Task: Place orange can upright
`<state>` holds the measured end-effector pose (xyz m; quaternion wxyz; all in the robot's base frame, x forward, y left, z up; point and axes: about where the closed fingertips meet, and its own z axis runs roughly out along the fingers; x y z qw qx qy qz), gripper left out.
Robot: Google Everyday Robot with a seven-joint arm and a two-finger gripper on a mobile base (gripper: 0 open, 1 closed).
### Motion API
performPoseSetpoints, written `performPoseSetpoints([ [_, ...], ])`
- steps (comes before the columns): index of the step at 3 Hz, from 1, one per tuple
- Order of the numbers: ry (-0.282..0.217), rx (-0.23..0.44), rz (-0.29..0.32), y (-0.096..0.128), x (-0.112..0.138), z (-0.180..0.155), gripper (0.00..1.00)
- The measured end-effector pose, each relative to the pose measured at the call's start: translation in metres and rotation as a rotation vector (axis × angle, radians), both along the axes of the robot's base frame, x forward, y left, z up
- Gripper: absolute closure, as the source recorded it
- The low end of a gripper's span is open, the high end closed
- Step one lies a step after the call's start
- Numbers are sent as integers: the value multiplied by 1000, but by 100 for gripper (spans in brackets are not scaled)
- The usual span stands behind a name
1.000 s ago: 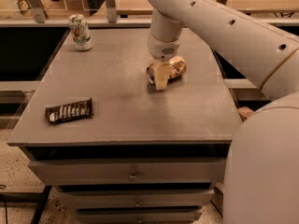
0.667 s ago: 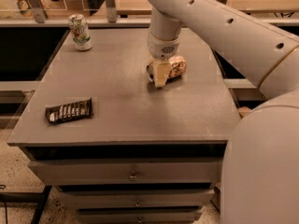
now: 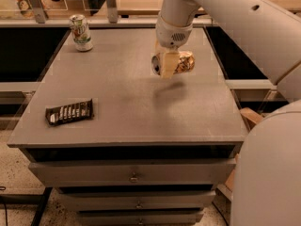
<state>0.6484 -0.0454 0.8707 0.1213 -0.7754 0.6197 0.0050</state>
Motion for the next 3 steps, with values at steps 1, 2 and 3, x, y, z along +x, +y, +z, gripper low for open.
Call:
performPoseSetpoints([
  [1,48,117,-69,-22,-6,30,100],
  [2,63,318,-114,-33,-13,76,100],
  [3,107,571,-158,-41,-23,99,100],
])
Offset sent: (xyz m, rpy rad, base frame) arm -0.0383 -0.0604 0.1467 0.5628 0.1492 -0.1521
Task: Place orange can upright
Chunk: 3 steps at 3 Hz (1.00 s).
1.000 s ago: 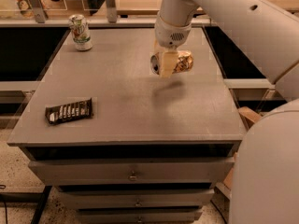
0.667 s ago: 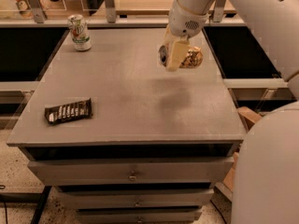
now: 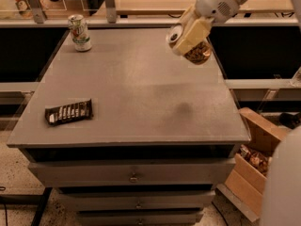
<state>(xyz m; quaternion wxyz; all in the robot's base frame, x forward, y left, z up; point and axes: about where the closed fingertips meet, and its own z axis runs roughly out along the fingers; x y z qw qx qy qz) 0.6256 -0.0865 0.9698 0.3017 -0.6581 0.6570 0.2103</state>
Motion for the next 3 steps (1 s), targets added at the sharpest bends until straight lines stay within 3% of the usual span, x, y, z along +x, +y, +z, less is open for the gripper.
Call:
performPoseSetpoints([
  [1,-51,243,-18,-5,-25,43,100],
  [2,-61,346,-68,-13,-31,50,100],
  [3,-65,342,-71,-13,-30,50,100],
])
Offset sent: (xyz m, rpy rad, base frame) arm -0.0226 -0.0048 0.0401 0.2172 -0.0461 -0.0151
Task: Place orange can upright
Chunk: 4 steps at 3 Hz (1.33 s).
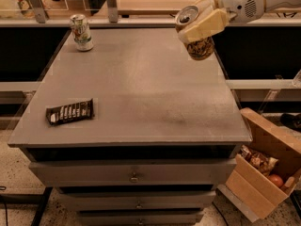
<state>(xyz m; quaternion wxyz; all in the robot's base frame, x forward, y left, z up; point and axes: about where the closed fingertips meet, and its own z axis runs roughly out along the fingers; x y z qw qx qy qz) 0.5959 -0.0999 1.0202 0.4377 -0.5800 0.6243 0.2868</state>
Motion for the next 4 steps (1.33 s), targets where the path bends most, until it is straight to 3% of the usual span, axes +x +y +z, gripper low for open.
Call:
performPoseSetpoints([
  [1,44,70,-19,-7,0,-17,100],
  [2,70,215,-52,-13,-6,-36,100],
  [3,59,376,-100,-19,-13,-53,100],
  [4,77,490,-121,-25,-14,-68,100],
])
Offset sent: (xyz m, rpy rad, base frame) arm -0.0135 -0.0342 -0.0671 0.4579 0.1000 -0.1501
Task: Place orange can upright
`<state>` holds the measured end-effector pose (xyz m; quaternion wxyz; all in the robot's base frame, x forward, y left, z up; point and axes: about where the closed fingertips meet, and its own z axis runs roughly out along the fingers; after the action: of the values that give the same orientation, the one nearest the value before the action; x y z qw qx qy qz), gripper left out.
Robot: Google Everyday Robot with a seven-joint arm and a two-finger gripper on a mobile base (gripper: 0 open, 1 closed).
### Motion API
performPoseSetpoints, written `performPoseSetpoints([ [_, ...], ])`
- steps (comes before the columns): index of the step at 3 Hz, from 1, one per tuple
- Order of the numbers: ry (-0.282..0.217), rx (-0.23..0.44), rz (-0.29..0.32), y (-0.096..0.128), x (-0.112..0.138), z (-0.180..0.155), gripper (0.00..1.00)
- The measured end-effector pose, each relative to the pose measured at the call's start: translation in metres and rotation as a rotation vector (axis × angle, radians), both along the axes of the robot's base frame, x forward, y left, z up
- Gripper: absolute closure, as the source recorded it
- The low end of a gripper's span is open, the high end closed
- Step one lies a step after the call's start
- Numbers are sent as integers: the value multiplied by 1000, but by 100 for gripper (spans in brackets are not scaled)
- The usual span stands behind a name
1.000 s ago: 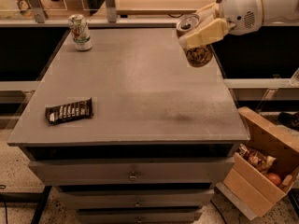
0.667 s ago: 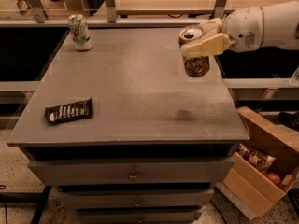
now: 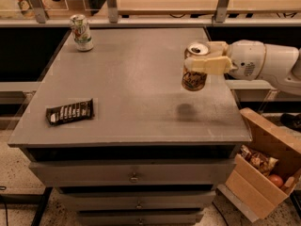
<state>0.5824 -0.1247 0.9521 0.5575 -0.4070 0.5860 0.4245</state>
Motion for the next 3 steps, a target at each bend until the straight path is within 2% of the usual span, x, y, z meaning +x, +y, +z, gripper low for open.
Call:
performPoseSetpoints([
  [1,12,61,-4,-2,3,-11,100],
  [2,29,92,-3,-3,5,-24,100],
  [3,46,96,-9,-5,8,-36,82],
])
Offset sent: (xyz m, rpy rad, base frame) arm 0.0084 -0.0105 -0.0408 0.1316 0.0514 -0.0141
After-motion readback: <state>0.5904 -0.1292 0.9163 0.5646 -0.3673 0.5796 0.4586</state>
